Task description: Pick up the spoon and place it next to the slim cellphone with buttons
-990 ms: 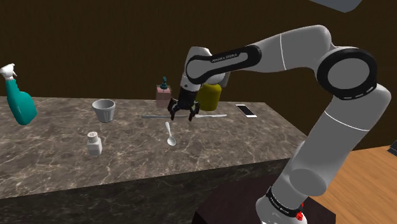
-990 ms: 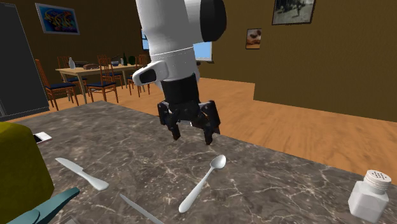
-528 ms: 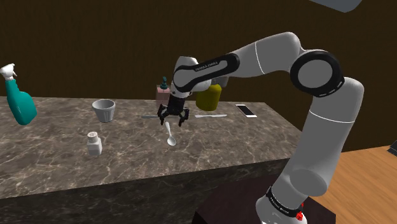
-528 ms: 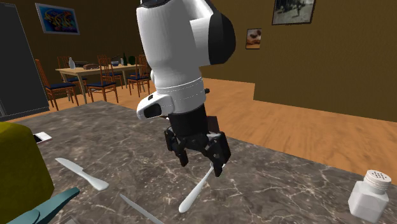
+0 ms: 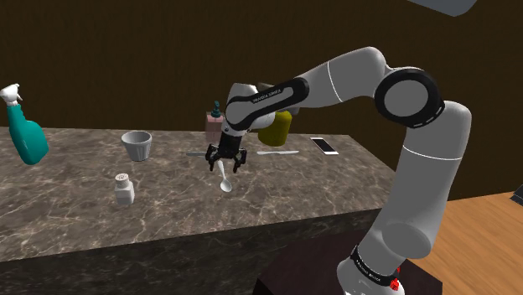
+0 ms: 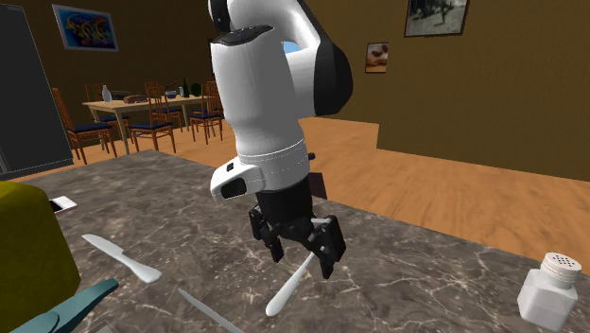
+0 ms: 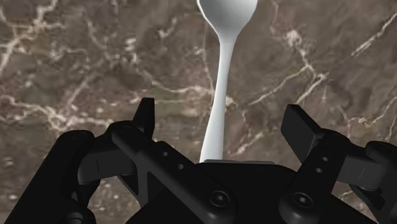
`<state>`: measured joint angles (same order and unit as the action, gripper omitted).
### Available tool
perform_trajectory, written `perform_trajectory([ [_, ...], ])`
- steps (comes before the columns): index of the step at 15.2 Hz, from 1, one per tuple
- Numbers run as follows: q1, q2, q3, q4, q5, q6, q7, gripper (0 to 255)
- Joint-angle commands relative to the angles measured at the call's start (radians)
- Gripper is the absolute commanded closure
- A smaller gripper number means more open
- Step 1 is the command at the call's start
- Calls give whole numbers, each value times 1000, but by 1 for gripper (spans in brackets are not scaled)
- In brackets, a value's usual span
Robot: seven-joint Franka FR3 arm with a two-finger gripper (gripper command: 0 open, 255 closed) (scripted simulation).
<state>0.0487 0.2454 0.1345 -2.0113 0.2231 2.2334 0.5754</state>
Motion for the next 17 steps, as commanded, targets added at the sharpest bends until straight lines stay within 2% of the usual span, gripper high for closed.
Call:
perform_trajectory([
  [1,0,1,0,-1,0,1,0,0],
  [4,0,1,0,0,0,1,0,0],
  [5,0,1,0,0,0,1,0,255],
  [14,0,1,0,-1,0,1,0,255],
  [17,-1,-21,-1,13,-2,-34,6,255],
])
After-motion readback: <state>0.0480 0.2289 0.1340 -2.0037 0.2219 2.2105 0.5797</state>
